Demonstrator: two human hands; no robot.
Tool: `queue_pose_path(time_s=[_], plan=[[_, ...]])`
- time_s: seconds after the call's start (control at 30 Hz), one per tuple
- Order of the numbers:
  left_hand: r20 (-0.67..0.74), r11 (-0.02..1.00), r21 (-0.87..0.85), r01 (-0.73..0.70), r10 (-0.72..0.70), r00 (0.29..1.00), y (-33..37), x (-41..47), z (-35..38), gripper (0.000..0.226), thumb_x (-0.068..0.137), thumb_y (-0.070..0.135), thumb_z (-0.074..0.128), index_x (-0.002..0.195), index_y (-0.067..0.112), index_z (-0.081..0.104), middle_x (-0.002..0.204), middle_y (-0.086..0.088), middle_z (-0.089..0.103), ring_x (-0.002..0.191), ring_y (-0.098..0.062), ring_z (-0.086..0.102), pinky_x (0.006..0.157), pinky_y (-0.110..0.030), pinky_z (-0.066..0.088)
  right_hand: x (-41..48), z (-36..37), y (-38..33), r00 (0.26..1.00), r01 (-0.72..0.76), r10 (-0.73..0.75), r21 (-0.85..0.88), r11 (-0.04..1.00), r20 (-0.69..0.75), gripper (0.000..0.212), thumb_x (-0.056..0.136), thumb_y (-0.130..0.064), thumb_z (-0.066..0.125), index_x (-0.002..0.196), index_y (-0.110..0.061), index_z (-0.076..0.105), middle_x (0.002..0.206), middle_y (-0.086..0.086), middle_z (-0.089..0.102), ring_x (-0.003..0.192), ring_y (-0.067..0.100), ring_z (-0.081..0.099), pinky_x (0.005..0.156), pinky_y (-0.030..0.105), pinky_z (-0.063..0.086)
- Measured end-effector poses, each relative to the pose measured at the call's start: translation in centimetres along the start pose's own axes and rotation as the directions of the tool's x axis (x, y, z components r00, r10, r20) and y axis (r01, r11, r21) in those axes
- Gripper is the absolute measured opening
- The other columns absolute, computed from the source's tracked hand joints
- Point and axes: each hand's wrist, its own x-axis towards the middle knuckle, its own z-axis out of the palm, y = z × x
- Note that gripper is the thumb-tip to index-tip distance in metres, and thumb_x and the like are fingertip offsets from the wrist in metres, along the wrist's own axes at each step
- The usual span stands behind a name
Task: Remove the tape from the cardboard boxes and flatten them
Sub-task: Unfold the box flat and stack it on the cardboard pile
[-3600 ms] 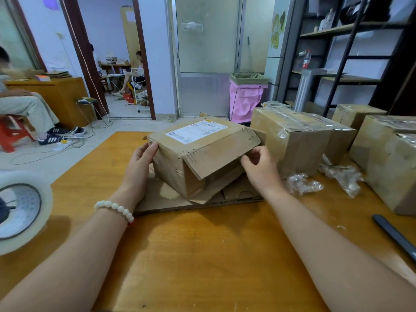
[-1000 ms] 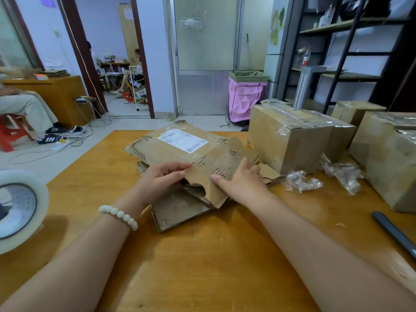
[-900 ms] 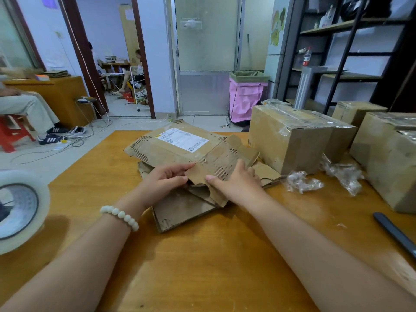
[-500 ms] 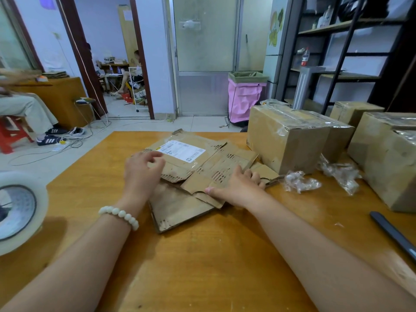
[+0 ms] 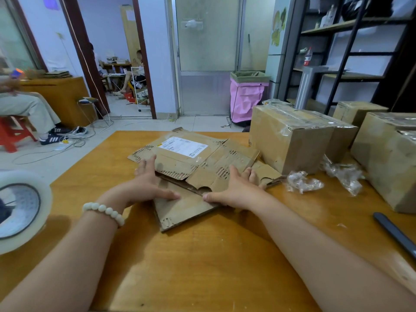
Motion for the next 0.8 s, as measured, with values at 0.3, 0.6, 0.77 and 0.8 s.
queue_pose_path(time_s=[0.3,0.6,0.77,0.8], plan=[[-0.084,0.964,0.117,0.24,-0.231,0.969,0.5,-0.5,-1.0,0.131,0.073,0.053,0.076,0.15,0.021,-0.025,0.159,-0.015,-0.023,0.148,-0.039,-0.009,0.12,-0.051,0.005,1.1,-1.2,2.1,0.999,0.039,-0.035,0.095,0.995,-0.041,0.074,0.087,-0.042,0.055,0.149,-0.039,0.015,0.159,0.007,0.011,0.145,0.029,0.011,0.114,0.06,0.01],[-0.237,0.997,0.006,0.078,-0.075,0.969,-1.1,-0.2,-2.6,0.078,0.092,0.007,0.06,0.154,0.026,0.017,0.155,-0.015,0.027,0.13,-0.034,0.04,0.101,-0.042,0.04,2.9,-1.1,3.4,0.97,0.105,-0.025,0.323,0.941,-0.243,0.065,0.083,-0.002,0.032,0.134,-0.041,0.049,0.15,-0.001,0.036,0.067,0.01,0.037,0.062,0.03,0.021],[-0.285,0.983,-0.184,-0.025,-0.029,0.958,-0.2,-1.2,-2.9,0.054,0.091,-0.016,0.031,0.112,0.023,0.062,0.098,0.001,0.058,0.076,-0.008,0.049,0.052,-0.023,0.042,2.4,-1.4,3.5,0.952,0.099,0.012,0.346,0.933,-0.306,0.068,0.082,0.008,0.031,0.129,-0.035,0.057,0.148,0.001,0.041,0.109,0.025,0.05,0.096,0.043,0.041],[-0.316,0.961,-0.274,-0.025,-0.066,0.946,-0.3,-1.1,-3.1,0.052,0.091,-0.017,0.029,0.1,0.019,0.065,0.091,0.001,0.059,0.076,-0.008,0.049,0.053,-0.022,0.041,2.2,-1.6,3.5,0.945,0.107,0.018,0.362,0.926,-0.327,0.068,0.083,0.01,0.032,0.127,-0.034,0.059,0.147,0.002,0.042,0.107,0.025,0.051,0.092,0.041,0.045]])
